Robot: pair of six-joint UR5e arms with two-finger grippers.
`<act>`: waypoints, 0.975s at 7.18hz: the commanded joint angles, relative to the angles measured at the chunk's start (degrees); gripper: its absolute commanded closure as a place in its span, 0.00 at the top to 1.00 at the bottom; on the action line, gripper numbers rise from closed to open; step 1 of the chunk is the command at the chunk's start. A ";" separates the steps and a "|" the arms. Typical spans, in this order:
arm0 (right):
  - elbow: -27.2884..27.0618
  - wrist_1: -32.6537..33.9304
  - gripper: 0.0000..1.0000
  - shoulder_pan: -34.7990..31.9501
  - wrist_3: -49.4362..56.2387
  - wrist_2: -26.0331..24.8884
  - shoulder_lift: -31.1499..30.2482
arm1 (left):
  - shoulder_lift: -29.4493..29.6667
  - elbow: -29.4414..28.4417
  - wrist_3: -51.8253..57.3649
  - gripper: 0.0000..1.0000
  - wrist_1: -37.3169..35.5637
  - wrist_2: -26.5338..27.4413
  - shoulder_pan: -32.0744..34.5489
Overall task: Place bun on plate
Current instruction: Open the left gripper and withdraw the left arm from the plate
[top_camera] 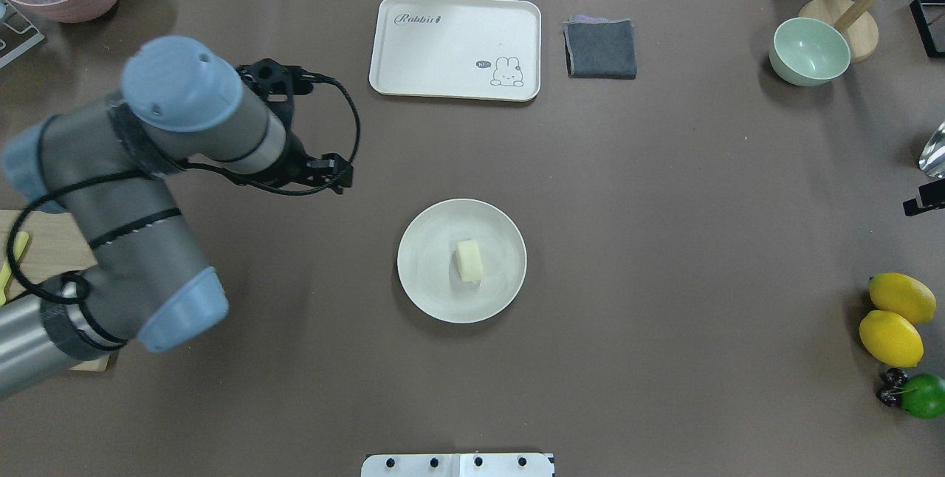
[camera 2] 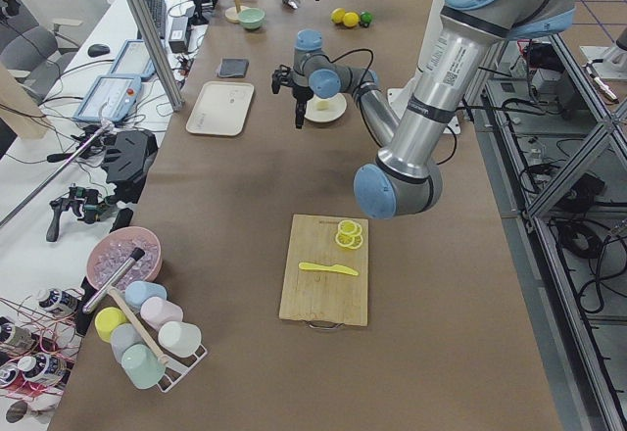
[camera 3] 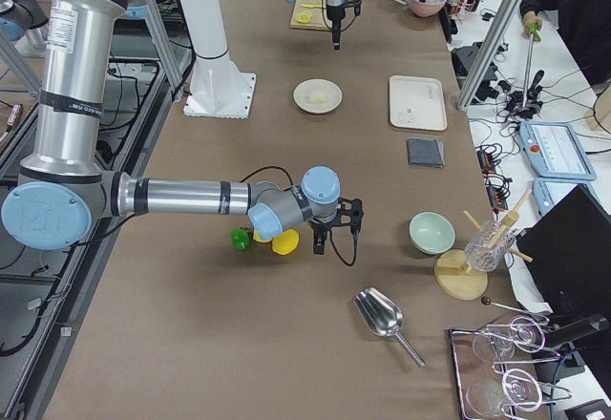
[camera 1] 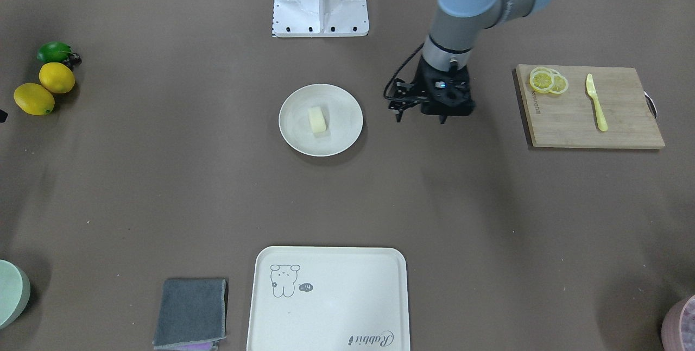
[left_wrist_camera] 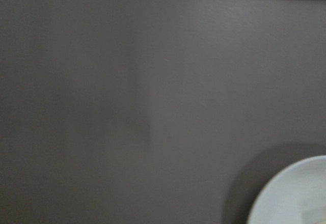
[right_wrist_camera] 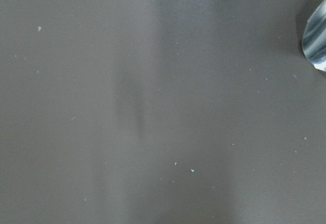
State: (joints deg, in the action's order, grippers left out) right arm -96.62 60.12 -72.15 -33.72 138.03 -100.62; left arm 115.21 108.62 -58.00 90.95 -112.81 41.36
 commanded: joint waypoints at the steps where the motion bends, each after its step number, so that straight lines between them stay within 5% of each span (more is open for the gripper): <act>1: 1.34 0.00 1.00 -1.06 2.25 -0.04 0.34 | -10.83 3.79 15.03 0.98 0.89 -6.52 10.71; 5: 1.17 -0.09 1.00 -2.47 3.57 -0.30 0.08 | -25.26 0.89 39.43 0.98 1.33 -15.86 28.84; 7: 1.08 -0.09 1.00 -2.65 3.84 -0.39 -0.10 | -31.26 0.02 50.83 0.98 1.86 -18.65 29.39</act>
State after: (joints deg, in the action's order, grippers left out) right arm -95.57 60.04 -74.65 -30.08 137.73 -100.64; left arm 87.32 109.26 -13.79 92.59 -129.41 69.78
